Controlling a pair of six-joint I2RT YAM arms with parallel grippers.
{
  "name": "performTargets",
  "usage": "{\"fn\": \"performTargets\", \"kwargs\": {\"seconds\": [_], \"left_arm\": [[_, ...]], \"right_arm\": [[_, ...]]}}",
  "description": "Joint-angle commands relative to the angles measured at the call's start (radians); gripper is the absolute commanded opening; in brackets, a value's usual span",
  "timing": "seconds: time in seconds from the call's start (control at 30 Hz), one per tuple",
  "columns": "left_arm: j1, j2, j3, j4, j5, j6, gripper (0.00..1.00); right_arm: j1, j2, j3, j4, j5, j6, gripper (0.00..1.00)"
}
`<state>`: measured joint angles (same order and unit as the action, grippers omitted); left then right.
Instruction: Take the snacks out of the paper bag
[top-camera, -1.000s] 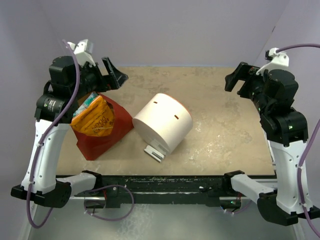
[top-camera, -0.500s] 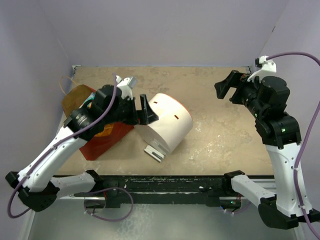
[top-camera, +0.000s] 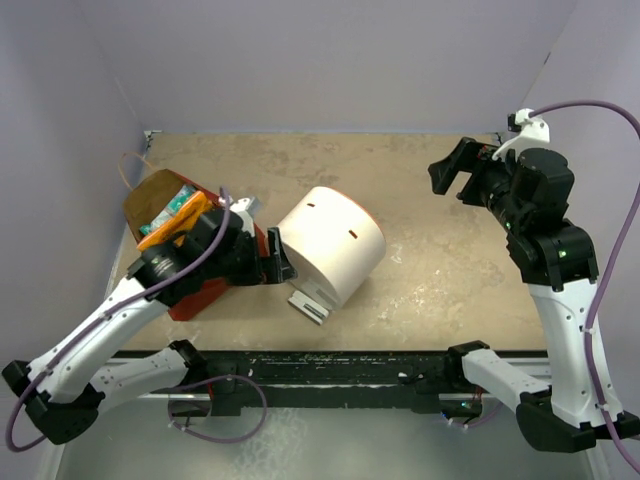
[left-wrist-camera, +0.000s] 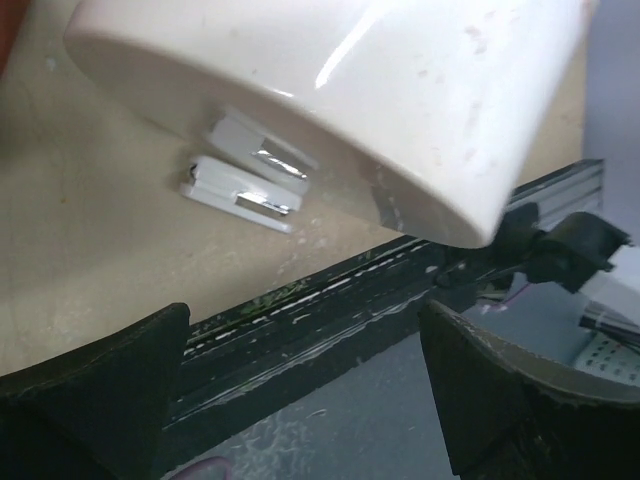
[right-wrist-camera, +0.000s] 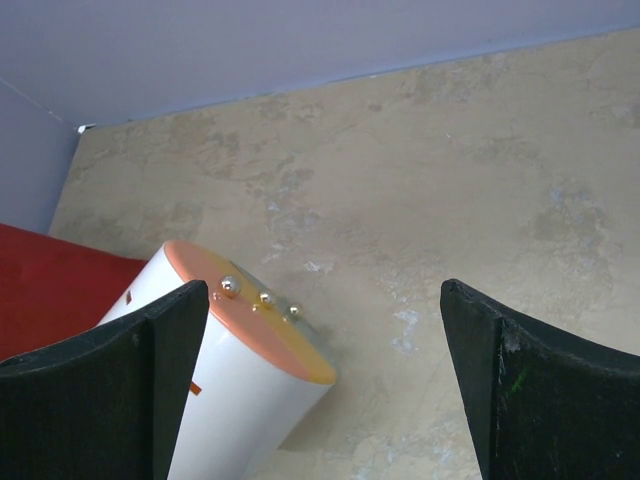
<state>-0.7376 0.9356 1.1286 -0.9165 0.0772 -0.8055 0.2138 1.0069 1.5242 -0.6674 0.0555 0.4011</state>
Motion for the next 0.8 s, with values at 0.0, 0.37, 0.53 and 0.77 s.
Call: {"fn": "performTargets", "kwargs": {"seconds": [0.0, 0.37, 0.53, 0.77], "left_arm": [[-0.026, 0.047, -0.058, 0.073, -0.041, 0.06, 0.99], [-0.06, 0.189, -0.201, 0.293, -0.206, 0.059, 0.99], [-0.06, 0.329, -0.16, 0.409, -0.245, 0.087, 0.99], [-0.058, 0.488, -0.076, 0.536, -0.181, 0.166, 0.99]], "right_arm": [[0.002, -0.006, 0.006, 0.017, 0.026, 0.014, 1.0], [0.002, -0.002, 0.003, 0.006, 0.034, 0.022, 0.99], [0.002, 0.005, 0.011, 0.003, 0.039, 0.022, 1.0], [0.002, -0.009, -0.004, -0.019, 0.038, 0.035, 0.99]]}}
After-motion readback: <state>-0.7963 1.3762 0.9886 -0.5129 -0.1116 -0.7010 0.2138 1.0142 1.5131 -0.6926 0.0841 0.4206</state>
